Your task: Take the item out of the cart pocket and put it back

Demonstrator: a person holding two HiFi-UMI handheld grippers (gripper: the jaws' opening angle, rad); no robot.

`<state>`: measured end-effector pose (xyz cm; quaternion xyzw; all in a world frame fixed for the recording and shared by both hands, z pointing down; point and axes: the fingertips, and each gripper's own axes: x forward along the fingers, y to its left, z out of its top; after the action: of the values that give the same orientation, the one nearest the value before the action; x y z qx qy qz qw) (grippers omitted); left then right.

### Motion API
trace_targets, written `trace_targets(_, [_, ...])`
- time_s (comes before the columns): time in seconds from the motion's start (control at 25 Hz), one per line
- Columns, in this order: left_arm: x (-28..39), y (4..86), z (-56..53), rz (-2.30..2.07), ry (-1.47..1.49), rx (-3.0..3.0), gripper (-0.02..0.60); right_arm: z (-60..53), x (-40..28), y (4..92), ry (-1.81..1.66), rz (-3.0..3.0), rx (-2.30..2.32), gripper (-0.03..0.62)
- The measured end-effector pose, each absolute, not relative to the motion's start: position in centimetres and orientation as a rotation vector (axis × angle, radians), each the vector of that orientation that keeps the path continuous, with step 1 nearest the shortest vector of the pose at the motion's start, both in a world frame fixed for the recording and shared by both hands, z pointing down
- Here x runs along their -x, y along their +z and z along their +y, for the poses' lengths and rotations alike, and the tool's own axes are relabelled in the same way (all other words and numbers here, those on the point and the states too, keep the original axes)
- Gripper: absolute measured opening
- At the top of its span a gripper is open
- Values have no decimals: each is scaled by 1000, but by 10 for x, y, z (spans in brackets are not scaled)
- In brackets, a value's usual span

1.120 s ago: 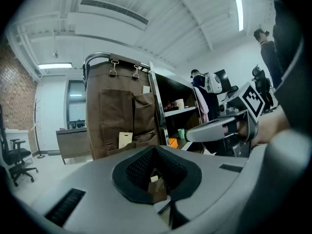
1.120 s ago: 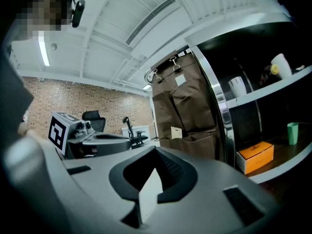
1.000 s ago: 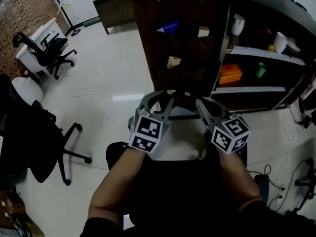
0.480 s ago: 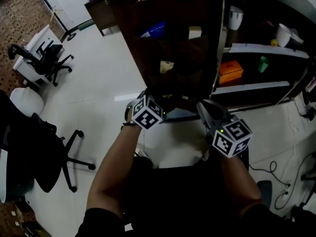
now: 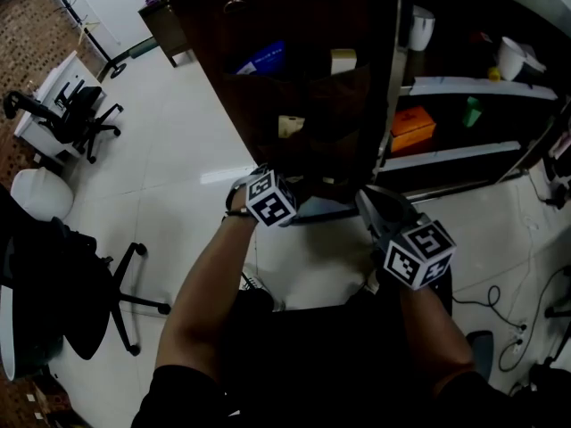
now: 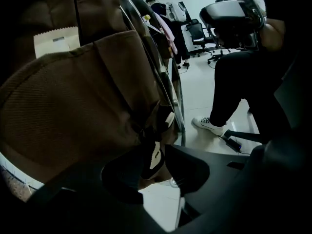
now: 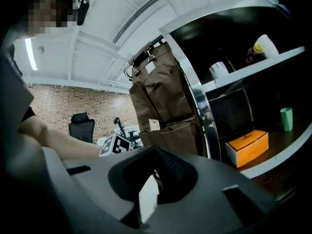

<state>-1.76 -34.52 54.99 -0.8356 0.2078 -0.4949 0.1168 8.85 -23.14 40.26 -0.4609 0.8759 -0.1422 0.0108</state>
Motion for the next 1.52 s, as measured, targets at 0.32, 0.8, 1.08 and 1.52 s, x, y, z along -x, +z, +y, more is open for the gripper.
trace_targets(0.32, [14,577,-353,551,-1540,2442,137,-231,-90,408,-459,2737,1446,12])
trace_targets(0.8, [13,601,-361,589,-1567,2503,101,-231,-95,413,-494,2711,1449,12])
trace_targets(1.08, [29,586,-358,748,-1464,2570,52,-227,-91,408,-476,2718,1437,12])
trace_targets(1.52, [51,477,-351,1254,-861,2814,49,-215,-75,384,-402,2728,1391,12])
